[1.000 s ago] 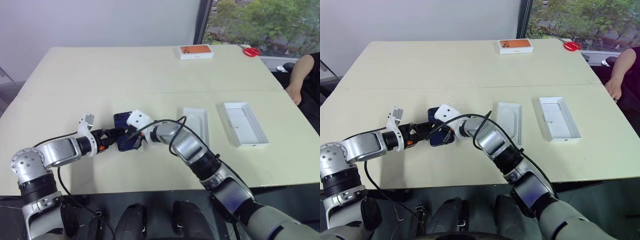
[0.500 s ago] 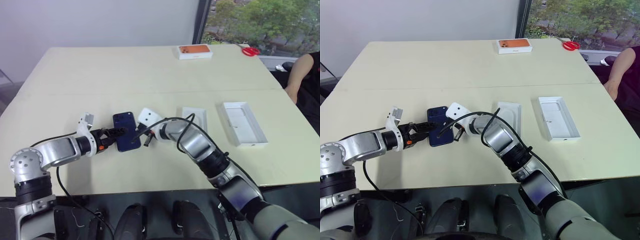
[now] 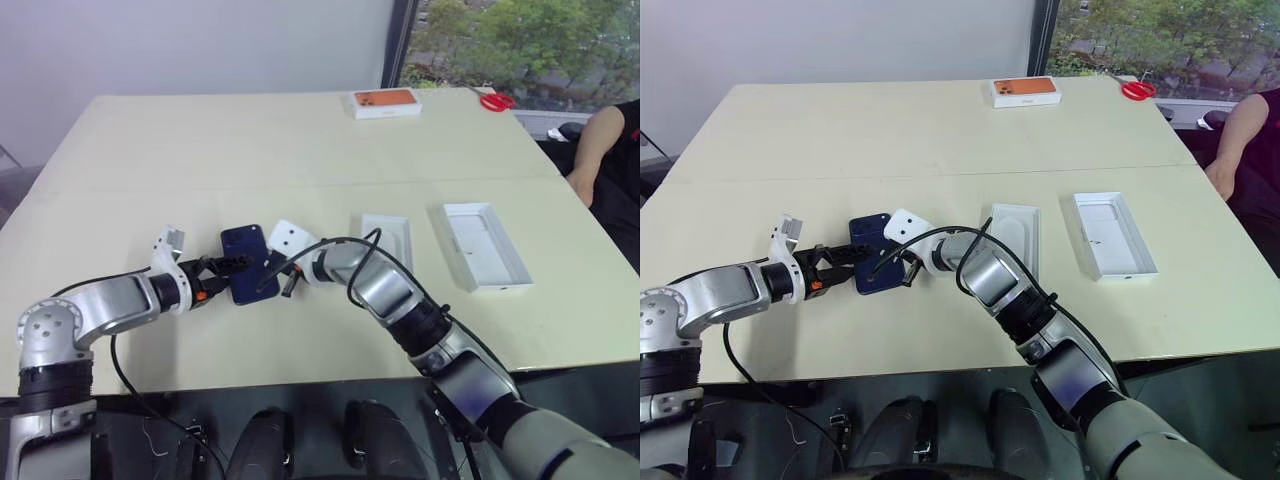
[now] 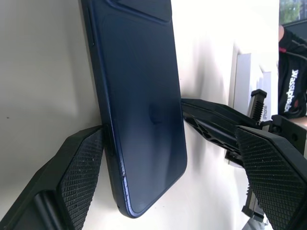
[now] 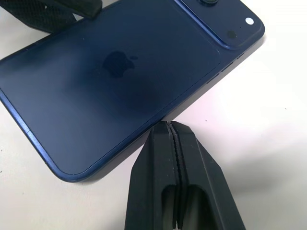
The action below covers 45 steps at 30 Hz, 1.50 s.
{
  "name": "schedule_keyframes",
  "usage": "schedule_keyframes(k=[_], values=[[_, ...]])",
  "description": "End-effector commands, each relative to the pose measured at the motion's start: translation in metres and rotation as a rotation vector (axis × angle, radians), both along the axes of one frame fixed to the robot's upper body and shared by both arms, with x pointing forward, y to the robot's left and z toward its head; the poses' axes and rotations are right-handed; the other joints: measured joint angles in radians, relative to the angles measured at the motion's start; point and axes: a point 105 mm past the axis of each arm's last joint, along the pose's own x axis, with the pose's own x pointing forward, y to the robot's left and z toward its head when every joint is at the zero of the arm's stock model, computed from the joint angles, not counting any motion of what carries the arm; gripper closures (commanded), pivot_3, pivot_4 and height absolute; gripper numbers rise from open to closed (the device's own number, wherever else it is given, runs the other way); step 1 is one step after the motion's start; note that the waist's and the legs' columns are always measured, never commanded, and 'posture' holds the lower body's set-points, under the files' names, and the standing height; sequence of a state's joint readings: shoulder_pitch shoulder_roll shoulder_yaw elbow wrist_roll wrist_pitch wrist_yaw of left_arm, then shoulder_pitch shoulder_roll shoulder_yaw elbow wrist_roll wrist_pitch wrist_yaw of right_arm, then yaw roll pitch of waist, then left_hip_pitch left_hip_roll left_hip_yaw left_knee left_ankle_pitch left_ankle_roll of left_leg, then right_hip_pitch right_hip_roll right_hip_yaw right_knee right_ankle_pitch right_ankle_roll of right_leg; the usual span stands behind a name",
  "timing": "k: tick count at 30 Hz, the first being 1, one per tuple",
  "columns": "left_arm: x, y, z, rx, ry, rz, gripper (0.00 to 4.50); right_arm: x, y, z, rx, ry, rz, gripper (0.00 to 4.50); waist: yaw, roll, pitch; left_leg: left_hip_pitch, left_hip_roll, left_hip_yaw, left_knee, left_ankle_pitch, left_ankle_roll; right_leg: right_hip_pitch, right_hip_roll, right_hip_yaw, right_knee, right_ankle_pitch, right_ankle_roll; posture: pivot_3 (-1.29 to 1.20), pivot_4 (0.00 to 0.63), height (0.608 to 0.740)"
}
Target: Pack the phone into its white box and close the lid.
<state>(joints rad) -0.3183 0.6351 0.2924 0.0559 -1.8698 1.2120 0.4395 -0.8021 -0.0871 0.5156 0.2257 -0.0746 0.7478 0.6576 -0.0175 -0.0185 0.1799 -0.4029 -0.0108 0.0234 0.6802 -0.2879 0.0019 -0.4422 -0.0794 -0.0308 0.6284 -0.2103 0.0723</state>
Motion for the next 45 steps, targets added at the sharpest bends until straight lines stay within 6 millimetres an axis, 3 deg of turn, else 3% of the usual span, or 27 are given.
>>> schedule_keyframes(k=[1, 14, 17, 20, 29, 34, 45], values=[[-0.005, -0.014, 0.002, -0.039, -0.003, -0.05, 0.02, -0.01, 0.015, 0.003, 0.016, 0.0, 0.068, 4.5, 0.001, 0.0, 0.0, 0.0, 0.0, 0.0, 0.0, 0.0, 0.0, 0.0, 0.0, 0.0, 0.0, 0.0, 0.0, 0.0, 0.15, 0.74], [-0.003, -0.011, 0.005, -0.049, -0.004, -0.022, 0.02, -0.01, 0.013, 0.001, 0.015, 0.007, 0.063, 4.5, -0.001, 0.0, 0.0, 0.0, 0.0, 0.0, 0.0, 0.0, 0.0, -0.001, 0.0, 0.0, 0.0, 0.0, 0.0, 0.0, 0.15, 0.74], [-0.002, -0.007, 0.005, -0.046, -0.003, -0.003, 0.85, -0.01, 0.012, 0.001, 0.013, 0.006, 0.062, 4.5, -0.002, 0.0, 0.001, 0.0, 0.0, 0.0, 0.0, 0.0, 0.0, -0.001, 0.0, 0.0, 0.0, 0.0, 0.0, 0.0, 0.15, 0.74], [-0.002, -0.007, 0.005, -0.047, -0.004, -0.001, 2.27, -0.01, 0.012, 0.001, 0.014, 0.005, 0.062, 4.5, -0.001, 0.0, 0.001, -0.001, 0.0, 0.0, 0.0, 0.0, 0.0, -0.001, 0.0, 0.0, 0.0, 0.0, 0.0, 0.0, 0.15, 0.74], [0.001, -0.005, 0.008, -0.07, -0.016, 0.028, 2.27, -0.011, 0.011, -0.001, 0.012, 0.006, 0.057, 4.5, -0.001, 0.0, 0.001, -0.001, 0.0, 0.0, -0.001, 0.0, 0.0, -0.001, 0.0, 0.0, -0.001, 0.0, 0.0, 0.0, 0.15, 0.74], [0.002, -0.004, 0.01, -0.07, -0.023, 0.031, 4.48, -0.012, 0.01, -0.002, 0.009, 0.006, 0.056, 4.5, -0.001, 0.0, 0.001, -0.001, 0.0, 0.0, -0.001, 0.0, 0.0, -0.001, 0.0, 0.0, -0.001, 0.0, 0.0, 0.0, 0.15, 0.74], [0.002, -0.004, 0.01, -0.07, -0.024, 0.031, 4.48, -0.012, 0.01, -0.002, 0.009, 0.005, 0.056, 4.5, -0.001, 0.0, 0.001, -0.002, 0.0, 0.0, -0.001, 0.0, 0.0, -0.001, 0.001, 0.0, -0.001, 0.0, 0.0, 0.0, 0.15, 0.74]])
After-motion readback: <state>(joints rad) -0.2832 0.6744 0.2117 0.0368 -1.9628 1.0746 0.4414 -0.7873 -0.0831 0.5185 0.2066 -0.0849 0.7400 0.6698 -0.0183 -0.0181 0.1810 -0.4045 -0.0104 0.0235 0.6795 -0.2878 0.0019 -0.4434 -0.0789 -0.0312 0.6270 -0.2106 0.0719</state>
